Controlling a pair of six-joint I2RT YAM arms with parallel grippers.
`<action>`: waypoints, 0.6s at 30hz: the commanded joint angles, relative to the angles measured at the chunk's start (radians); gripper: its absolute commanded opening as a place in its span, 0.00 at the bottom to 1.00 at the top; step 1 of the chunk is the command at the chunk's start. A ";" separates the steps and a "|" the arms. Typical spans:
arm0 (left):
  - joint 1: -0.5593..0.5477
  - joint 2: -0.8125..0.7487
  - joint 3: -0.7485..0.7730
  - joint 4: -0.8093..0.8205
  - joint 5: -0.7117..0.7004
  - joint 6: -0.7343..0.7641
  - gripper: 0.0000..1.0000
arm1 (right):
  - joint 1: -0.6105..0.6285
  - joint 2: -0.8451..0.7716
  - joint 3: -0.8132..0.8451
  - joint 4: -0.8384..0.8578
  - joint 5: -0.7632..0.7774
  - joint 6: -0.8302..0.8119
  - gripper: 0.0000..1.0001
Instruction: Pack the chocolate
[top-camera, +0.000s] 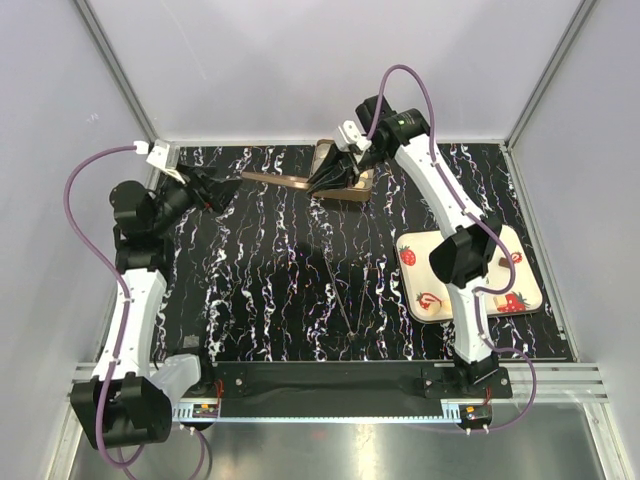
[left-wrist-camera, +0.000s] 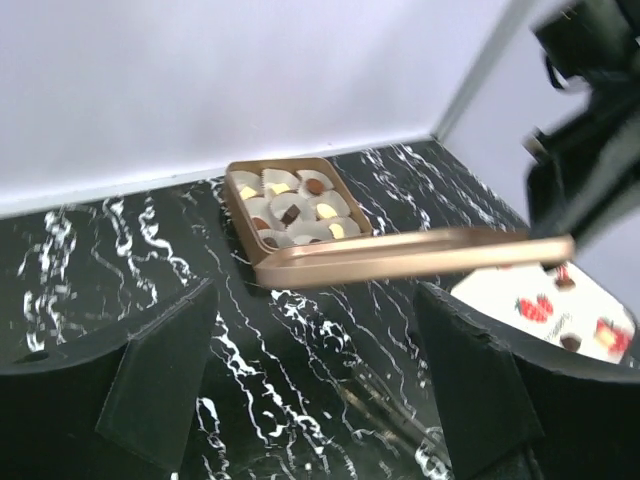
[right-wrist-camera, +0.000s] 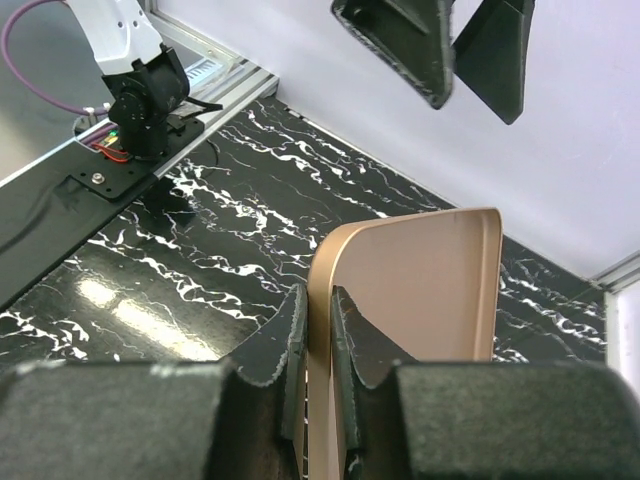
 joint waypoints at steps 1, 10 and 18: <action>0.002 -0.034 -0.010 0.122 0.136 0.153 0.84 | -0.003 -0.104 0.014 -0.191 -0.232 -0.064 0.00; -0.014 0.038 -0.072 0.340 0.346 0.405 0.88 | -0.003 -0.228 -0.155 -0.018 -0.231 0.066 0.00; -0.159 0.097 0.142 -0.183 0.210 0.947 0.88 | -0.001 -0.208 -0.182 -0.040 -0.231 0.051 0.00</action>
